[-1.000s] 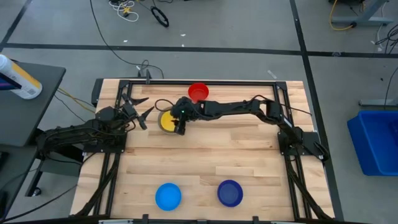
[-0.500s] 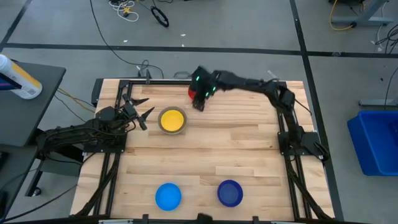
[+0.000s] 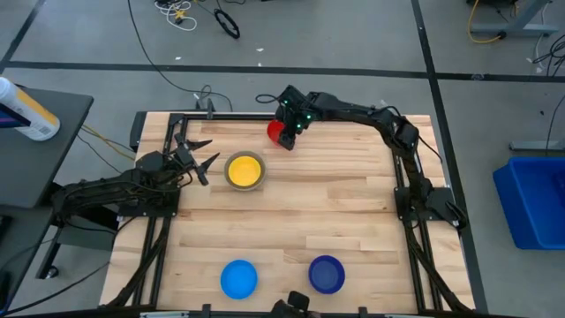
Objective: Nest bowls inside each other
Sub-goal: Stack the red bowl on the yellow bowl
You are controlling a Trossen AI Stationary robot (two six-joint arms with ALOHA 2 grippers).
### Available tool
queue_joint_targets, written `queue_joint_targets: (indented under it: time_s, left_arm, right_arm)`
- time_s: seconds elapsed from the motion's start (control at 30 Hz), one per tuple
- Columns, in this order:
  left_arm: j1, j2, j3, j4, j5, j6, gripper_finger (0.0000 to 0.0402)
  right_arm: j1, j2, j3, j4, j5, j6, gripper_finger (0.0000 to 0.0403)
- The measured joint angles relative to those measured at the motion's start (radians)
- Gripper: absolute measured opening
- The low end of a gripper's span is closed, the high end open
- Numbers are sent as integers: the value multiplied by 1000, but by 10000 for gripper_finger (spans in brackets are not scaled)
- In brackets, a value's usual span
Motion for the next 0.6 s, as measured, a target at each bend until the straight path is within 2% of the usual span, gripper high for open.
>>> queue_joint_targets:
  time_s: [0.33, 0.6]
  left_arm:
    - [0, 0, 0, 1, 12, -2, 232]
    - [0, 0, 0, -4, 12, -2, 232]
  right_arm:
    - [7, 79, -1, 16, 36, 20, 218]
    - [16, 114, -1, 30, 106, 7, 216]
